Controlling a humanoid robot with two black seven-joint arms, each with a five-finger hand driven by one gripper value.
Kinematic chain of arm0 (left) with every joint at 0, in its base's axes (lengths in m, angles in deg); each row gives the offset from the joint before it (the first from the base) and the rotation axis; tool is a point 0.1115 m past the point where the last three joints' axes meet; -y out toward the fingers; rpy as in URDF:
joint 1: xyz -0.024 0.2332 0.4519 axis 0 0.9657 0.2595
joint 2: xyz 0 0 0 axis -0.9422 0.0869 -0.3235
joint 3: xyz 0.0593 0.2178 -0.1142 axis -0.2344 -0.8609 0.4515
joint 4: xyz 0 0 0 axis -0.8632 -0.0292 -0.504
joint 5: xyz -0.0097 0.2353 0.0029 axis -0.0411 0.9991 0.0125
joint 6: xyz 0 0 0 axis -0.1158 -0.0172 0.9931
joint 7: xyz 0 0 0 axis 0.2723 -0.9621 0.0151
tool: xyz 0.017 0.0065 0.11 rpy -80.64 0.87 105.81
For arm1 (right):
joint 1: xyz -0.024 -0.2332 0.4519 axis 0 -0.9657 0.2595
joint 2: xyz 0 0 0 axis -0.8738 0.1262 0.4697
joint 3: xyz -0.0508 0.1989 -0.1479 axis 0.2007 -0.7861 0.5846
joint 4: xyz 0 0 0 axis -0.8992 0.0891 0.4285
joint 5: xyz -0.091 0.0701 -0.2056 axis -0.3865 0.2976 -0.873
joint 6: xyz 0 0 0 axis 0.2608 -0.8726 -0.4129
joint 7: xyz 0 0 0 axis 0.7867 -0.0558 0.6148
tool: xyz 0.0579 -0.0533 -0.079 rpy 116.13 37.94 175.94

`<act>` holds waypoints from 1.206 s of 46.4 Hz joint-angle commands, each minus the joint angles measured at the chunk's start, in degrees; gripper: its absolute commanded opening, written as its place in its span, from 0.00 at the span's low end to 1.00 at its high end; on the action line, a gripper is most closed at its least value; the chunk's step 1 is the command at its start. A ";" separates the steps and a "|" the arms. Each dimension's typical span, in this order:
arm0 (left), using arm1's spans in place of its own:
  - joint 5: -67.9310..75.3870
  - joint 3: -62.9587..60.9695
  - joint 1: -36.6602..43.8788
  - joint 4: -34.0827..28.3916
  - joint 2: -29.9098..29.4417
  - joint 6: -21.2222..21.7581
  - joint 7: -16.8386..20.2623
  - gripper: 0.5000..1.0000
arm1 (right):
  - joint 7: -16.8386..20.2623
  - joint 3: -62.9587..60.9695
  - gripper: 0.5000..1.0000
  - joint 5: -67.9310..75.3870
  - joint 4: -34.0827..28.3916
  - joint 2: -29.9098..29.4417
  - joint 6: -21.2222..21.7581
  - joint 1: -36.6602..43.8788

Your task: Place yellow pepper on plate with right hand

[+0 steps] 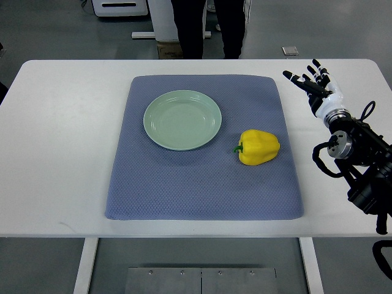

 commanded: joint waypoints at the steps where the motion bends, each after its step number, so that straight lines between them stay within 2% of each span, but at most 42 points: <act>1: -0.01 0.00 0.00 0.00 0.00 0.01 -0.02 1.00 | 0.03 0.17 1.00 0.41 0.00 0.12 -0.03 -0.09; 13: -0.01 0.00 0.00 0.00 0.00 0.01 -0.02 1.00 | -0.67 0.35 1.00 0.50 -0.79 2.40 0.23 -0.09; 20: 0.08 0.00 0.00 0.00 0.00 0.01 -0.02 1.00 | -1.72 4.91 1.00 0.50 -3.51 5.91 2.51 -0.09; 30: -0.01 0.00 0.00 0.00 0.00 0.01 -0.02 1.00 | -7.52 19.58 1.00 0.41 -11.77 13.91 3.22 1.67; 41: -0.01 0.00 0.00 0.00 0.00 -0.08 0.07 1.00 | -10.34 30.49 1.00 -0.29 -18.98 20.06 3.83 5.62; 56: 0.08 0.00 0.00 0.00 0.00 -0.08 -0.02 1.00 | -15.88 38.49 1.00 -7.75 -21.53 25.69 10.95 8.88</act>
